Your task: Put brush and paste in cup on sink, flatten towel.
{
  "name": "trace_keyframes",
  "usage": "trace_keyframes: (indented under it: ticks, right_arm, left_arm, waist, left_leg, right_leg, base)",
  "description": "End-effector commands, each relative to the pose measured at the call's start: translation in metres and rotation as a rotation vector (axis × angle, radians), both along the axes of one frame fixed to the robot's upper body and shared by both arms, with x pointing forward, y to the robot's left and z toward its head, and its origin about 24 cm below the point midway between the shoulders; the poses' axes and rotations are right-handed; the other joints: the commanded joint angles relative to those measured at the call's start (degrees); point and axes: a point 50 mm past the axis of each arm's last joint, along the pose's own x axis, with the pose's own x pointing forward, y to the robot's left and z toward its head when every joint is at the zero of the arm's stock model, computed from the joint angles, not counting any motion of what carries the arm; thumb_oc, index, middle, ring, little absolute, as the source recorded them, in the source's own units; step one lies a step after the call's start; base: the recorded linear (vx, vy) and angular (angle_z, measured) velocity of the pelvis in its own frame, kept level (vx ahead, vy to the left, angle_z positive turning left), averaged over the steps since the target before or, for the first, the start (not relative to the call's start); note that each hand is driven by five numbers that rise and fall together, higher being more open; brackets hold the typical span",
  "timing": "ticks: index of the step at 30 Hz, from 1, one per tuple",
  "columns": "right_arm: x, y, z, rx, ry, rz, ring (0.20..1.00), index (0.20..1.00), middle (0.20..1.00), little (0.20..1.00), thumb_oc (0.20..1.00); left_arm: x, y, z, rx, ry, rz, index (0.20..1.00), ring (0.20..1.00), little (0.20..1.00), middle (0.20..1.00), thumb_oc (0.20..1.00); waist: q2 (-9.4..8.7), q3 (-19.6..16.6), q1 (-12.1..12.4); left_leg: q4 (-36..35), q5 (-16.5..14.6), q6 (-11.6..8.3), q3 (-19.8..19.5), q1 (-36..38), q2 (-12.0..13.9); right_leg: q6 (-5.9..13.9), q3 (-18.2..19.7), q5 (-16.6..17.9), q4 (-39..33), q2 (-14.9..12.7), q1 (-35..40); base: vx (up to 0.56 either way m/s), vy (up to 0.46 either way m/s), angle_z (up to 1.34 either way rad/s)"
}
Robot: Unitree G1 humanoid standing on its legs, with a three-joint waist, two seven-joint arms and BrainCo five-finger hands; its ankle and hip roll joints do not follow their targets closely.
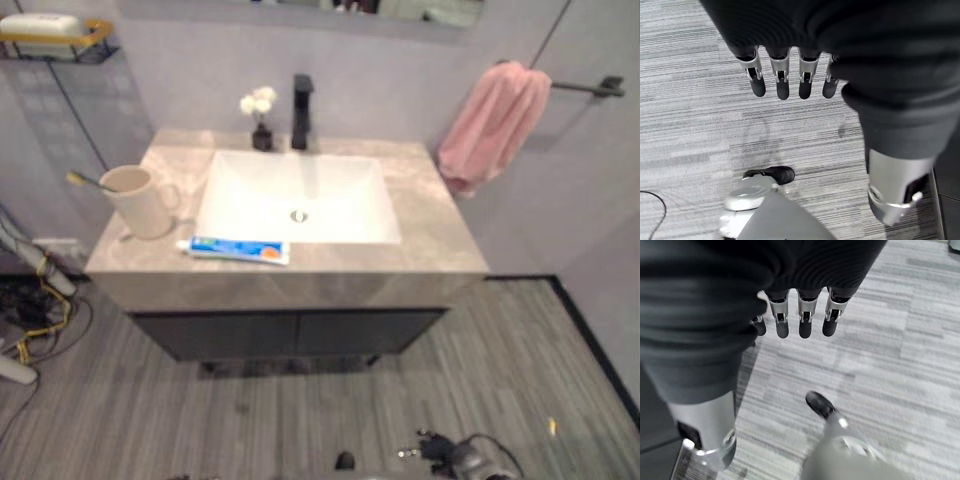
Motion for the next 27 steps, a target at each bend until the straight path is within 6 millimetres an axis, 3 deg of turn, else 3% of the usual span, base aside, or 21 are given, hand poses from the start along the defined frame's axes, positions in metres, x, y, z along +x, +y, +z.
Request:
trace_keyframes:
  ticks: [1,2,3,5,7,9,10,12,14,17,19,20,21,22,23,24,26,27]
  right_arm:
    - [0.006,-0.018,0.006,-0.073,-0.003,0.018,1.000,1.000,1.000,1.000,1.000]
    - [0.005,-0.019,0.006,-0.080,0.004,0.029,1.000,1.000,1.000,1.000,1.000]
    - [0.003,-0.021,0.006,-0.094,0.017,0.060,1.000,1.000,1.000,1.000,1.000]
    - [0.000,-0.022,0.005,-0.101,0.027,0.065,1.000,1.000,1.000,1.000,1.000]
    - [-0.001,-0.024,0.005,-0.118,0.039,0.089,1.000,1.000,1.000,1.000,1.000]
    - [0.005,-0.024,0.007,-0.131,0.015,0.107,1.000,1.000,1.000,1.000,1.000]
    - [0.006,-0.024,0.008,-0.131,0.014,0.107,1.000,1.000,1.000,1.000,1.000]
    - [0.008,-0.022,0.008,-0.122,0.001,0.091,1.000,1.000,1.000,1.000,1.000]
    - [0.008,-0.021,0.007,-0.116,0.001,0.086,1.000,1.000,1.000,1.000,1.000]
    - [0.002,-0.017,0.004,-0.095,0.014,0.071,1.000,1.000,1.000,1.000,1.000]
    - [-0.003,-0.015,0.002,-0.082,0.030,0.047,1.000,1.000,1.000,1.000,1.000]
    - [-0.003,-0.015,0.002,-0.082,0.030,0.047,1.000,1.000,1.000,1.000,1.000]
    - [-0.001,-0.011,0.002,-0.074,0.021,0.062,1.000,1.000,1.000,1.000,1.000]
    - [-0.001,-0.011,0.002,-0.074,0.021,0.062,1.000,1.000,1.000,1.000,1.000]
    - [0.003,-0.009,0.003,-0.072,0.005,0.071,1.000,1.000,1.000,1.000,1.000]
    - [0.003,-0.009,0.003,-0.072,0.005,0.071,1.000,1.000,1.000,1.000,1.000]
    - [0.018,0.000,0.006,-0.054,-0.050,0.098,1.000,1.000,1.000,1.000,1.000]
    - [0.018,0.000,0.006,-0.054,-0.050,0.098,1.000,1.000,1.000,1.000,1.000]
  left_arm:
    - [0.024,0.000,0.004,0.017,-0.063,0.015,1.000,1.000,1.000,1.000,1.000]
    - [0.026,0.000,0.004,0.018,-0.069,0.009,1.000,1.000,1.000,1.000,1.000]
    - [0.029,-0.001,0.005,0.019,-0.076,-0.003,1.000,1.000,1.000,1.000,1.000]
    - [0.030,-0.001,0.005,0.017,-0.077,-0.007,1.000,1.000,1.000,1.000,1.000]
    - [0.028,-0.002,0.004,0.017,-0.070,-0.014,1.000,1.000,1.000,1.000,1.000]
    - [0.026,0.000,0.004,0.022,-0.059,-0.025,1.000,1.000,1.000,1.000,1.000]
    - [0.026,0.000,0.004,0.022,-0.059,-0.025,1.000,1.000,1.000,1.000,1.000]
    - [0.022,0.005,0.005,0.036,-0.049,-0.014,1.000,1.000,1.000,1.000,1.000]
    - [0.020,0.007,0.006,0.040,-0.041,-0.007,1.000,1.000,1.000,1.000,1.000]
    - [0.015,0.014,0.007,0.058,-0.020,-0.015,1.000,1.000,1.000,1.000,1.000]
    - [0.019,0.018,0.010,0.078,-0.023,-0.054,1.000,1.000,1.000,1.000,1.000]
    - [0.019,0.018,0.010,0.078,-0.023,-0.054,1.000,1.000,1.000,1.000,1.000]
    - [0.025,0.024,0.013,0.101,-0.039,-0.083,1.000,1.000,1.000,1.000,1.000]
    - [0.025,0.024,0.013,0.101,-0.039,-0.083,1.000,1.000,1.000,1.000,1.000]
    - [0.029,0.025,0.014,0.103,-0.060,-0.087,1.000,1.000,1.000,1.000,1.000]
    - [0.029,0.025,0.015,0.103,-0.060,-0.087,1.000,1.000,1.000,1.000,1.000]
    - [0.032,0.028,0.016,0.114,-0.072,-0.107,1.000,1.000,1.000,1.000,1.000]
    - [0.032,0.028,0.016,0.114,-0.072,-0.107,1.000,1.000,1.000,1.000,1.000]
  waist:
    - [1.13,1.6,-1.1]
    - [1.19,1.9,-1.0]
    - [1.19,1.7,-1.4]
    - [1.30,1.4,-1.5]
    - [1.75,1.1,-1.3]
    - [1.53,1.4,-0.8]
    - [1.52,1.4,-0.9]
    - [0.82,1.4,-0.7]
    - [0.70,1.3,-0.5]
    - [0.28,0.5,-0.8]
    - [0.36,0.5,-1.2]
    - [0.35,0.5,-1.2]
    - [0.60,0.8,-1.2]
    - [0.57,0.8,-1.1]
    - [1.26,1.6,-0.7]
    - [1.21,1.6,-0.6]
    - [2.42,3.8,-1.0]
    - [2.37,3.9,-0.9]
  left_leg:
    - [3.0,3.9,-0.56,2.1,-1.6,6.6]
    - [2.9,3.8,-0.38,1.6,-2.3,5.7]
    - [-1.9,1.9,0.80,2.6,-3.1,3.7]
    - [-5.2,2.2,1.24,3.8,-3.1,3.4]
    - [-10.2,3.9,1.33,4.9,-3.8,2.9]
    - [-15.2,8.2,0.43,5.8,-6.5,3.5]
    - [-15.3,8.4,0.45,5.8,-6.5,3.4]
    - [-17.9,11.0,0.16,3.6,-7.9,5.1]
    - [-17.1,11.4,0.18,2.6,-8.0,5.4]
    - [-14.0,9.4,1.20,2.1,-7.2,4.8]
    - [-8.4,5.5,3.09,3.0,-7.3,3.2]
    - [-8.3,5.5,3.10,3.1,-7.3,3.2]
    - [-6.8,3.7,4.45,4.0,-6.6,2.5]
    - [-6.7,3.6,4.48,4.1,-6.7,2.5]
    - [-7.0,2.4,5.97,4.7,-4.8,1.8]
    - [-7.1,2.5,6.01,4.8,-4.8,1.7]
    - [-8.1,1.8,7.09,5.7,-1.2,1.1]
    - [-8.1,1.8,7.10,5.8,-1.1,1.1]
  right_leg:
    - [4.62,0.1,-5.7,0.4,0.7,2.0]
    - [4.71,-0.2,-5.8,0.4,0.4,2.2]
    - [5.30,-1.1,-5.8,0.4,-0.3,1.8]
    - [5.61,-1.7,-5.8,0.4,-0.4,1.6]
    - [6.05,-1.9,-6.1,0.4,-0.2,1.6]
    - [5.93,-2.1,-7.2,0.4,0.2,2.3]
    - [5.91,-2.2,-7.2,0.4,0.2,2.2]
    - [5.67,-2.3,-8.1,1.4,0.2,2.5]
    - [5.74,-2.1,-8.4,2.1,0.0,3.0]
    - [6.67,-0.8,-8.9,4.6,-1.5,4.2]
    - [7.86,0.4,-9.4,10.4,-4.4,3.9]
    - [7.87,0.4,-9.4,10.5,-4.4,3.8]
    - [8.87,0.5,-7.0,16.1,-6.2,1.6]
    - [8.90,0.6,-7.0,16.3,-6.2,1.4]
    - [9.43,-0.3,-3.3,24.1,-8.8,-1.7]
    - [9.47,-0.1,-3.3,24.3,-8.9,-1.8]
    - [9.72,-1.2,-2.0,35.0,-10.3,-6.3]
    - [9.74,-1.1,-2.0,35.1,-10.4,-6.3]
  base:
    - [0.12,-0.032,0.07]
    - [0.13,0.052,0.19]
    - [0.10,0.058,0.24]
    - [0.10,0.082,0.38]
    - [0.14,0.124,0.49]
    - [0.16,0.155,0.12]
    - [0.13,0.132,-0.06]
    - [0.16,0.173,-0.28]
    - [0.21,0.211,-0.25]
    - [0.32,0.382,-0.37]
    - [0.28,0.436,-0.13]
    - [0.30,0.550,0.12]
    - [0.14,0.297,0.08]
    - [0.25,0.566,-0.16]
    - [0.10,0.274,-0.29]
    - [0.14,0.407,-0.37]
    - [0.13,0.359,-0.19]
    - [0.12,0.267,-0.16]
